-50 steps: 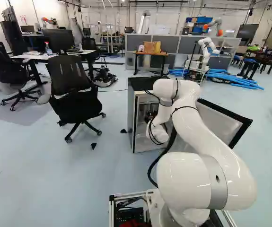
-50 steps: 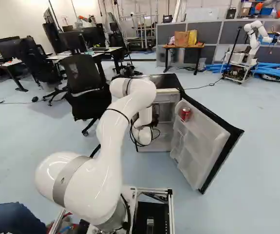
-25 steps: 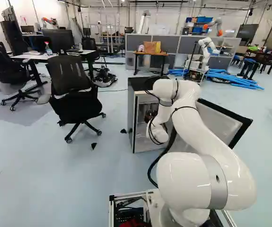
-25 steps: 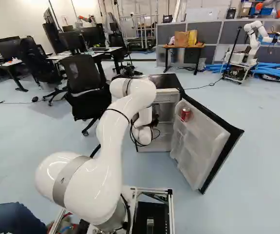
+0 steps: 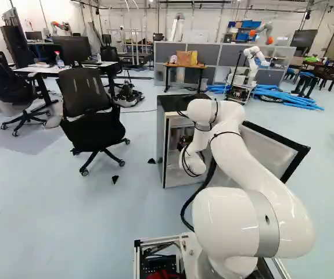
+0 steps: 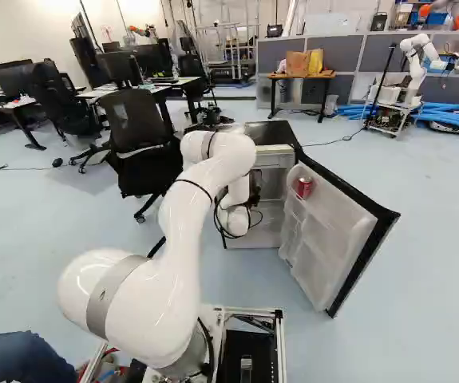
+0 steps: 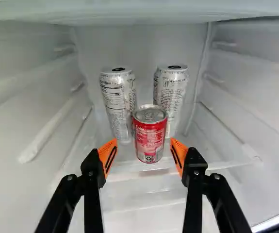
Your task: Grab a drink from the fridge
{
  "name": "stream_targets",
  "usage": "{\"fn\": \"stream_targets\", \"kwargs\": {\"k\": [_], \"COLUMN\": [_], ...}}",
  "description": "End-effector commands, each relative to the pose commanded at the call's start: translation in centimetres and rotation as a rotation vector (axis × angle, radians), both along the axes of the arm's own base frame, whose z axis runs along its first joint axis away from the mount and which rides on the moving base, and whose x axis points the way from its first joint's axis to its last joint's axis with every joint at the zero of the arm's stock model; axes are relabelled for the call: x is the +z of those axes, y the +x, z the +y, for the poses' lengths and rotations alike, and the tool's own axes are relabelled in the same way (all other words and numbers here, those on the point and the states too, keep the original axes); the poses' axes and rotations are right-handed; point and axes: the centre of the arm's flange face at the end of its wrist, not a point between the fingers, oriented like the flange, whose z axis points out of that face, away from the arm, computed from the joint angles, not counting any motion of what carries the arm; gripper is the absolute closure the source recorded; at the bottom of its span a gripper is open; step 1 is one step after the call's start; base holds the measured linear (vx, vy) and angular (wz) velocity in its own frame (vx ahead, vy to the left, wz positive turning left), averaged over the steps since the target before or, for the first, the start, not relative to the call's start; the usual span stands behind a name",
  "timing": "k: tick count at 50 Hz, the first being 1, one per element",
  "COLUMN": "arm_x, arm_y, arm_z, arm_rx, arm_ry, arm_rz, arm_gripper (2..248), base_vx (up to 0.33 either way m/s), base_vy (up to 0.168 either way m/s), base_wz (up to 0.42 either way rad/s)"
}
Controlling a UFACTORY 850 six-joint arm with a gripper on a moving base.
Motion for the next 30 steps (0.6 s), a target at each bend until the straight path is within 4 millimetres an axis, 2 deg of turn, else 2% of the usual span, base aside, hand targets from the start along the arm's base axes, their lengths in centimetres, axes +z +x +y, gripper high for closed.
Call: {"fn": "stream_targets", "kwargs": {"k": [30], "arm_x": [-0.9], "arm_y": [2.2], "arm_z": [-0.1], "arm_rx": [0.005], "arm_ry": [-0.009], "arm_rz": [-0.04], "arm_gripper": [84], "base_vx": [0.0], "base_vy": [0.0], "base_wz": [0.0]}}
